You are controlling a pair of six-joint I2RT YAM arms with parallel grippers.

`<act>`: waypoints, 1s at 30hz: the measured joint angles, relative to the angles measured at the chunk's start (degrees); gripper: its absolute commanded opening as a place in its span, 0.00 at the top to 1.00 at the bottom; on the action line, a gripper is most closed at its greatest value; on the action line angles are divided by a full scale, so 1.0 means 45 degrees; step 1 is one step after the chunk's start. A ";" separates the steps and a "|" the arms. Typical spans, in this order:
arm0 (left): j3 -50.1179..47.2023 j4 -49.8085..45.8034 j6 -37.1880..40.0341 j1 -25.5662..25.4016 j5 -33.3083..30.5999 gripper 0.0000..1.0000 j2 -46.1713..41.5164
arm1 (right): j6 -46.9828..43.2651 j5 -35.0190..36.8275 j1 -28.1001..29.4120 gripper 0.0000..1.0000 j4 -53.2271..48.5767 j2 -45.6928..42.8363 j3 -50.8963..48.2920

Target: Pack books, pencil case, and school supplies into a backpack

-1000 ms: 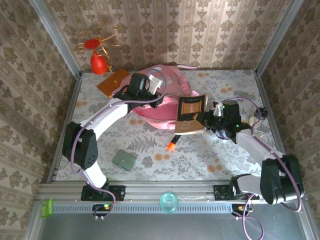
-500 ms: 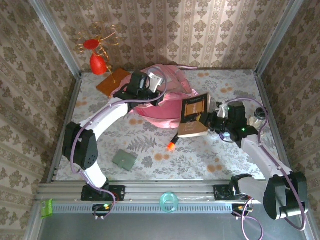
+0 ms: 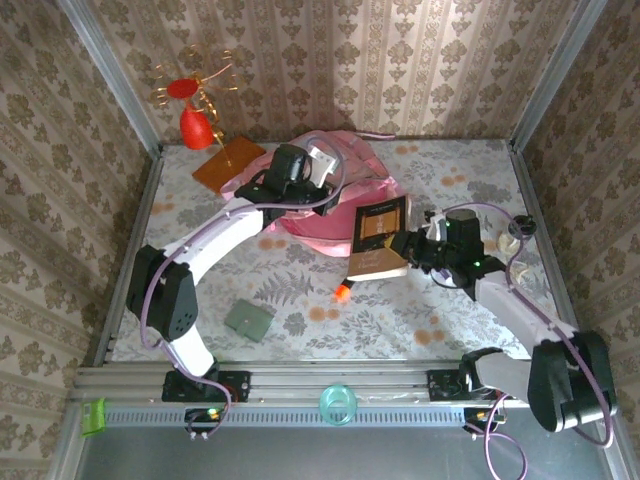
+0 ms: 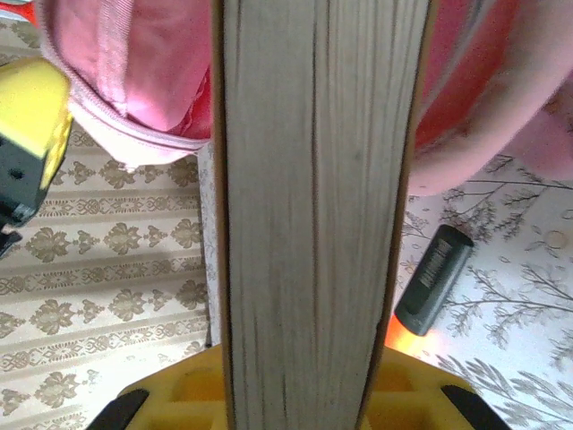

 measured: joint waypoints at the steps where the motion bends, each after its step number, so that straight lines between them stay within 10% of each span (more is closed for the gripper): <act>1: 0.0000 0.0000 0.0000 -0.0073 -0.0005 1.00 -0.0005 | 0.0204 0.0005 0.0170 1.00 0.0427 0.0369 0.0000; 17: 0.0899 -0.0306 0.0000 -0.0267 -0.0092 1.00 -0.0160 | 0.3177 0.2788 0.1705 1.00 0.6392 0.5615 0.1287; 30: 0.1428 -0.0505 0.0005 -0.0267 -0.0257 1.00 -0.0160 | 0.3449 0.4983 0.1972 1.00 0.6407 0.4998 0.1564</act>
